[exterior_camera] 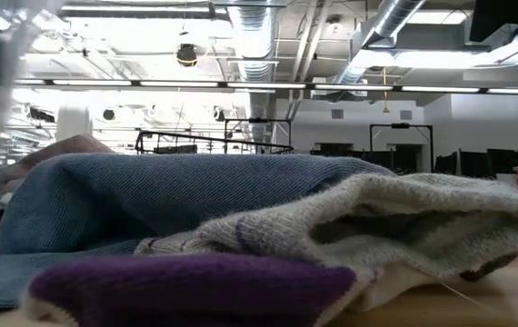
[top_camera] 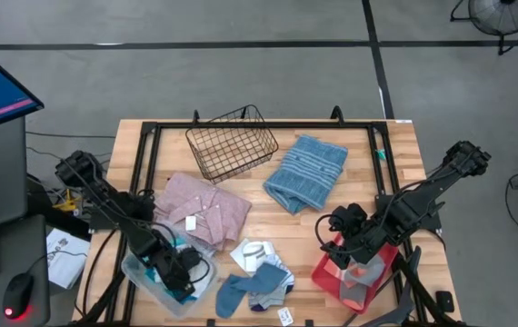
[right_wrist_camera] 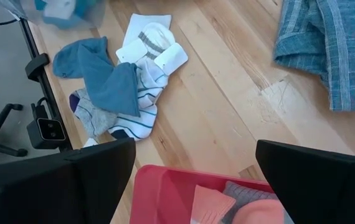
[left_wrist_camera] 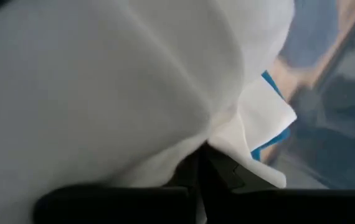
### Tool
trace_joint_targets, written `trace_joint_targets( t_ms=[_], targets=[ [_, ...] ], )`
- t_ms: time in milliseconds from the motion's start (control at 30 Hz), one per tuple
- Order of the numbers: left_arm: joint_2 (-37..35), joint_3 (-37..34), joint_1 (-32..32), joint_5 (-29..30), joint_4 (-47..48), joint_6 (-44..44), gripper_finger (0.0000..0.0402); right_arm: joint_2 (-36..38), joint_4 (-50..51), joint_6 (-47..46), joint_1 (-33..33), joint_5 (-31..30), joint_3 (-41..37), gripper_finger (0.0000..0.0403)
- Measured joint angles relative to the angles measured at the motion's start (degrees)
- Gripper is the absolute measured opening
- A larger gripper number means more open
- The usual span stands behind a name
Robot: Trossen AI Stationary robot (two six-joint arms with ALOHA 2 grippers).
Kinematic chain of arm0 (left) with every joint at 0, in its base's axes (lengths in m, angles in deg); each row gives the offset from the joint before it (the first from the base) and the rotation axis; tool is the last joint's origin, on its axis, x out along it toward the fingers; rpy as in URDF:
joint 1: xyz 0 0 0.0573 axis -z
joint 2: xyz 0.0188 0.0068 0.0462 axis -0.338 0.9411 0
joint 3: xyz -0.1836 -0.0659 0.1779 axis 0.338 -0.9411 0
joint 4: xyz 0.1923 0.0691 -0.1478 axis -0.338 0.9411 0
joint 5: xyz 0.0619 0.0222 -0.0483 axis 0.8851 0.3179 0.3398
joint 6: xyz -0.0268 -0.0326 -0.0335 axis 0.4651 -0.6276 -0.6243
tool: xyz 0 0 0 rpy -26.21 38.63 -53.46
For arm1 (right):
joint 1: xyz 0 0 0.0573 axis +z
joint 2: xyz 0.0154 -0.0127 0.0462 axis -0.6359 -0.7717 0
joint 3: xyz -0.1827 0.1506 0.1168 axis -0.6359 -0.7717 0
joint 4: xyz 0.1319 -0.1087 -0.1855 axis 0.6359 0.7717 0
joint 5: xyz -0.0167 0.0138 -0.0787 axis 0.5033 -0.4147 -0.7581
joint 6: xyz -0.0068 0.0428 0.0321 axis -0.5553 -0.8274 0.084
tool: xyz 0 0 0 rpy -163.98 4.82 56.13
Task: Pick & Place Cloths
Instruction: Put the white shorts into the transparent bin, then put the pink polo shirt into the black mesh basket
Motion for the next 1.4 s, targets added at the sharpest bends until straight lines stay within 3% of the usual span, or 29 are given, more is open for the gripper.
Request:
trace_joint_targets(
  t_ms=[100, 333, 533, 767, 900, 1100, 1233, 1400],
  targets=[
    [-3.74, -0.54, 0.41, -2.54, 1.25, -0.27, 0.0, 0.0, 0.0, 0.33, 0.0, -0.02, 0.02, 0.0328],
    [-13.88, -0.78, 0.39, -2.19, 0.92, 1.34, 0.0011, 0.0, 0.0, 0.46, 0.0, -0.11, 0.02, 0.0328],
    [-21.2, -0.68, 0.35, -1.42, -4.24, 4.52, 0.0077, 0.0, -0.01, 0.46, 0.0, -0.17, 0.02, 0.0328],
    [-30.49, -0.65, 0.27, -2.43, -17.25, 4.24, 0.0143, 0.0, -0.04, 0.44, 0.0, -0.2, 0.02, 0.0328],
    [-35.99, -0.52, -0.96, 4.93, -25.01, 6.92, 0.0147, 0.0, -0.04, 0.46, -0.05, -0.35, 0.02, 0.0328],
    [-40.94, -0.48, -6.17, 24.55, -25.86, 24.07, 0.0132, 0.0, -0.04, 0.44, -0.07, -1.95, 0.02, 0.0328],
    [-42.1, -0.48, -13.51, 26.49, -24.25, 34.31, 0.013, 0.0, -0.05, 0.42, -0.07, -1.89, 0.02, 0.0328],
    [-43.0, 0.42, -24.33, 25.88, -24.51, 39.05, 0.013, 0.0, -0.09, 0.37, -0.04, -1.7, 0.02, 0.0328]
  ],
)
